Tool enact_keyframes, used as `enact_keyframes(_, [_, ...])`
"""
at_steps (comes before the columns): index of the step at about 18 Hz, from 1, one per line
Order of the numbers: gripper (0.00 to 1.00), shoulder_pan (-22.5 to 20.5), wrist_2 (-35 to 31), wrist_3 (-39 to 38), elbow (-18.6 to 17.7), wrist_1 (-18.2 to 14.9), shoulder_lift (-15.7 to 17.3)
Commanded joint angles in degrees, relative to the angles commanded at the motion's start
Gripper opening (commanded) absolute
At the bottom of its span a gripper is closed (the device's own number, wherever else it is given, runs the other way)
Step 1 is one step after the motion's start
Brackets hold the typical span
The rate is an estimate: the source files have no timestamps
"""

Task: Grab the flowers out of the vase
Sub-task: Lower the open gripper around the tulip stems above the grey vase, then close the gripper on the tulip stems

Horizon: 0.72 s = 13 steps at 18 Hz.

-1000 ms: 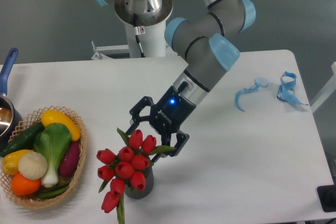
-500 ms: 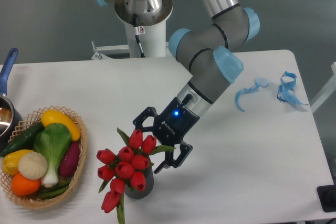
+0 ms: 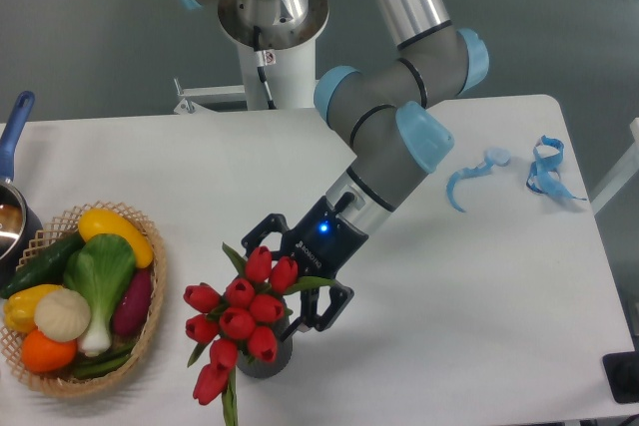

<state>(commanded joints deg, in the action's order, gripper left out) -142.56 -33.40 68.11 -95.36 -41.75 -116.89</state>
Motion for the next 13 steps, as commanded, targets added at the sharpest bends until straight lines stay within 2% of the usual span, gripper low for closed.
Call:
enact_keyframes(3, [1.00, 0.2, 0.0, -0.1, 0.2, 0.0, -0.1])
enact_keyframes(6, [0.77, 0.2, 0.0, -0.1, 0.5, 0.0, 0.1])
enact_keyframes(7, [0.61, 0.1, 0.0, -0.1, 0.5, 0.0, 0.3])
enact_keyframes(11, [0.45, -0.1, 0.0, -0.6, 0.5, -0.1, 0.4])
enact_keyframes(13, [0.45, -0.3, 0.1, -0.9, 0.6, -0.1, 0.5])
